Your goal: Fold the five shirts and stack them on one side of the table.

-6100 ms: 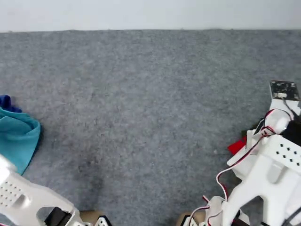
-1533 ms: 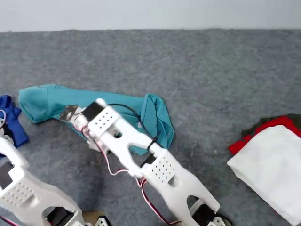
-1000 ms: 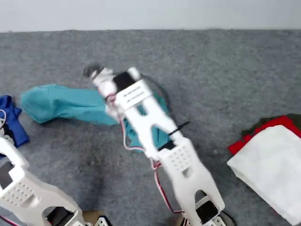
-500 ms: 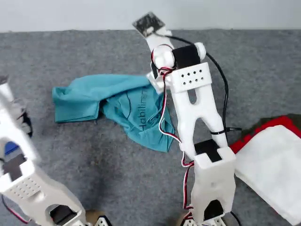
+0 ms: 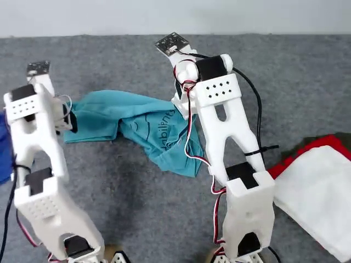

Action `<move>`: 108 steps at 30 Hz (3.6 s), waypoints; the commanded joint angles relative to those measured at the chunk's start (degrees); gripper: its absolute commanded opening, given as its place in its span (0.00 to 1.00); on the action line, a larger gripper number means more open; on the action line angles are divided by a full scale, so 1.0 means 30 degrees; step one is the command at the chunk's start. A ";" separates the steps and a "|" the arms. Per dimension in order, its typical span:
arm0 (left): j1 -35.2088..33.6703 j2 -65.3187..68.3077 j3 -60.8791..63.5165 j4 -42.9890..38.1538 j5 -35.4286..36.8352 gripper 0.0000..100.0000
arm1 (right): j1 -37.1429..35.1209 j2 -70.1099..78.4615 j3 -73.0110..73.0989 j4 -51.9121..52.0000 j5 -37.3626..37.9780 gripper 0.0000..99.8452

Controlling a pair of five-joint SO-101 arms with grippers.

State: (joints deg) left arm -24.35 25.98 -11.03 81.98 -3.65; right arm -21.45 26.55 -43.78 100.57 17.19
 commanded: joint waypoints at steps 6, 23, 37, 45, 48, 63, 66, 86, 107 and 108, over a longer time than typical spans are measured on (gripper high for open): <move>-0.0352 0.3253 -0.0718 -0.1846 0.0088 0.17 | 0.1128 -0.1245 -0.0088 0.0630 -0.0059 0.01; -0.0352 0.4718 -0.2828 -0.2579 0.0000 0.01 | 0.1099 -0.1187 -0.0029 0.0659 -0.0059 0.01; -0.1758 0.4659 -1.6689 0.6242 0.1114 0.01 | 0.1861 -0.1363 -0.0029 0.0659 -0.0088 0.01; 0.0264 0.1963 -1.6542 0.6212 0.1143 0.01 | 0.3941 -0.2740 -0.0029 0.0689 -0.0176 0.01; 0.1319 0.0381 -1.6484 0.6183 0.1172 0.01 | 0.4410 -0.3795 -0.0029 0.0689 -0.0147 0.01; 0.6799 0.7941 -1.4110 0.5568 0.1201 0.14 | 0.4117 -0.4410 0.4513 0.0454 -0.0088 0.01; 0.7179 0.8557 -1.5487 0.5832 0.1201 0.14 | 0.4059 -0.4293 0.4542 0.0454 -0.0088 0.01; 0.7326 0.8733 -1.2821 0.2755 0.1084 0.14 | 0.4029 -0.4264 0.4571 0.0513 -0.0117 0.01; 0.7355 0.6095 -1.6249 0.6271 0.1729 0.01 | 0.4029 -0.4264 0.4571 0.0513 -0.0205 0.01; 0.7267 0.5480 -1.6659 0.6242 0.2051 0.01 | 0.4059 -0.4293 0.4571 0.0513 -0.0205 0.01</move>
State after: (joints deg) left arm -2.55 50.24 -54.20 97.80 0.31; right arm -9.05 16.35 -29.89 100.57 17.19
